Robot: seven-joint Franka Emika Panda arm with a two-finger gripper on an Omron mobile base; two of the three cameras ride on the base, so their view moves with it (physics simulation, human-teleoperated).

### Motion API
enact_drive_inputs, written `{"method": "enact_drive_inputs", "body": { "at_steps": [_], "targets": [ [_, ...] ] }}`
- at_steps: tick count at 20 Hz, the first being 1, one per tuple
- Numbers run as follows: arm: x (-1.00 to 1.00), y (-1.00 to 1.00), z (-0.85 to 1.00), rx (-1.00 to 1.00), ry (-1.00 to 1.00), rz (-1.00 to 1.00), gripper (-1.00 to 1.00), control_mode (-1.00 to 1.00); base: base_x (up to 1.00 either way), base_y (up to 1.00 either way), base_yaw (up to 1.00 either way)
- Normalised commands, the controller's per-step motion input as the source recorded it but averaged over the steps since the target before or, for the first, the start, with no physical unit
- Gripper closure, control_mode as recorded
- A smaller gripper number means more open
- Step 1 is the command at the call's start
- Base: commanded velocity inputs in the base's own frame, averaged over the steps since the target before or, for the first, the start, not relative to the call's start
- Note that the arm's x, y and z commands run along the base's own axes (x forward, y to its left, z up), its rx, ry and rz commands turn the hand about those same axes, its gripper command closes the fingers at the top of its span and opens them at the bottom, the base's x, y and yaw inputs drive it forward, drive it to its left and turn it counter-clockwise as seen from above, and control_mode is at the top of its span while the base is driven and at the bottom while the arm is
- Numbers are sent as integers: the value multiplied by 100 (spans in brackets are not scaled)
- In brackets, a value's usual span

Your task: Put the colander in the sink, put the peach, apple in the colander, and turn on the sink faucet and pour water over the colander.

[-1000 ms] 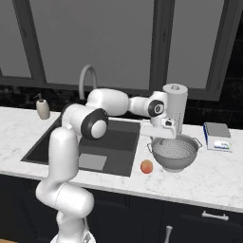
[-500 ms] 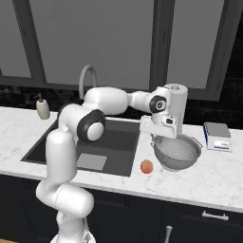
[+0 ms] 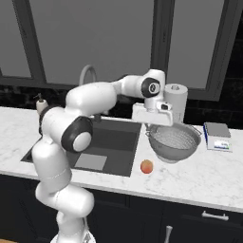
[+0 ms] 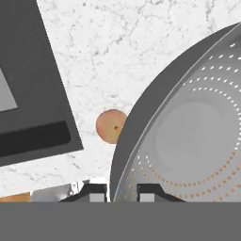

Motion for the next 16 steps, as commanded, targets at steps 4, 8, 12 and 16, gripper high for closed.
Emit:
{"method": "enact_drive_inputs", "body": {
  "at_steps": [4, 8, 12, 16],
  "targets": [
    [-56, 63, 64, -13, 2, 36, 100, -100, 0, 0, 0],
    [-37, 71, 44, -6, 21, 63, 100, -100, 0, 0, 0],
    [-38, 59, 31, -4, 7, 81, 100, -100, 0, 0, 0],
    [-39, 62, 10, -1, 1, 80, 100, -100, 0, 0, 0]
  ]
}}
